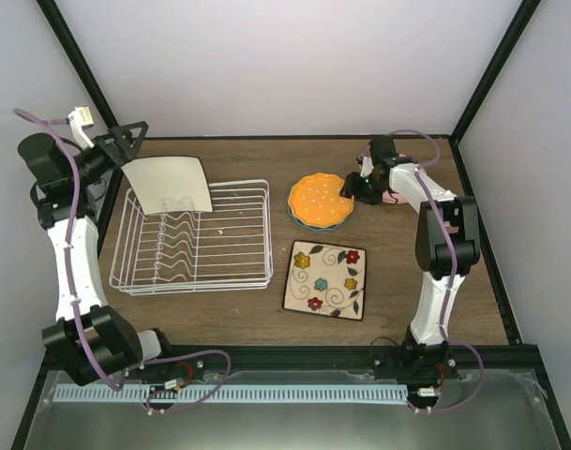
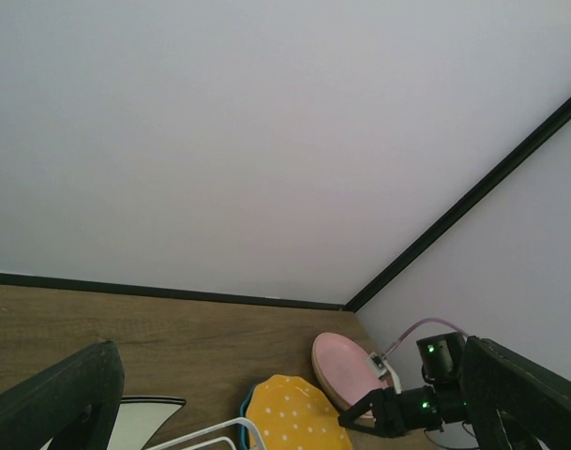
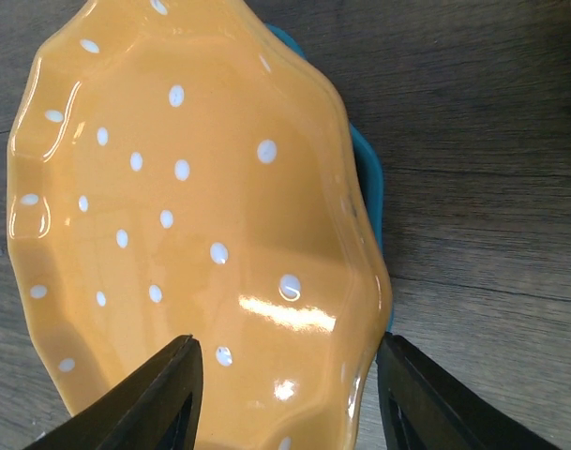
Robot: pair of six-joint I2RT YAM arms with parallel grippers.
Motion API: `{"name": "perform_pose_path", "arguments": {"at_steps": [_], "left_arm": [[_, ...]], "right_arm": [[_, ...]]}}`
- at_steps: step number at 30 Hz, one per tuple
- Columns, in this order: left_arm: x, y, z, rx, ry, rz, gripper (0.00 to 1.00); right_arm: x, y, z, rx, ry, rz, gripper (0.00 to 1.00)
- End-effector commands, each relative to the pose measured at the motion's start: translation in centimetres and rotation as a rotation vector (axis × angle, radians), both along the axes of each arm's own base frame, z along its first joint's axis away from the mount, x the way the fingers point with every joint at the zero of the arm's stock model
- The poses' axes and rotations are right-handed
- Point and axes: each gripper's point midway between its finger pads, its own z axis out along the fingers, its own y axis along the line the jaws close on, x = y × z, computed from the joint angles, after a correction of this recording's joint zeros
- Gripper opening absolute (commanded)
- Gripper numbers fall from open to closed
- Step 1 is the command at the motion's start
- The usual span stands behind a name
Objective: Unload the plates from the dish rack
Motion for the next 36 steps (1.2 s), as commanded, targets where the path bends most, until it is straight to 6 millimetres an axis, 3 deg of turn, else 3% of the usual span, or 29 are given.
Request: {"name": "perform_pose_path", "arguments": {"at_steps": [1,4,6,9,13,16,19,25,36], "left_arm": [[-0.8,-0.7,0.8,0.021,-0.038,-0.025,1.0],[-0.5,-0.5,0.7,0.014,-0.035,-0.023,1.0],[-0.4,-0.5,0.9,0.008,-0.041,-0.022,1.0],[-0.3,-0.4,1.2,0.004,-0.051,-0.021,1.0],[-0.4,-0.5,1.1,0.006,-0.047,-0.024,1.0],[-0.7,-0.6,1.0,0.013,-0.043,-0.027,1.0],[-0.9,-0.8,0.7,0.02,-0.031,-0.032,1.0],[-0.9,-0.7,0.3,0.023,-0.027,-0.028,1.0],[-0.1,-0.2,0.1,0.016,-0.031,-0.013,1.0]], "right_arm": [[3.4,0.6,10.6,0.023,-0.301,-0.006,0.53],[5.1,1.7,17.9,0.116,-0.531,0.004,0.55],[6.1,3.4,21.5,0.196,-0.646,0.038,0.56],[8.0,8.3,23.5,0.289,-0.712,0.16,0.56],[8.7,18.4,24.5,0.328,-0.809,0.425,0.57],[7.1,24.6,24.3,0.328,-0.902,0.588,0.57],[4.5,28.2,23.2,0.359,-0.972,0.699,0.61],[-0.1,32.9,20.9,0.398,-1.049,0.88,0.69],[-1.9,38.9,18.5,0.45,-1.071,0.992,0.68]]}}
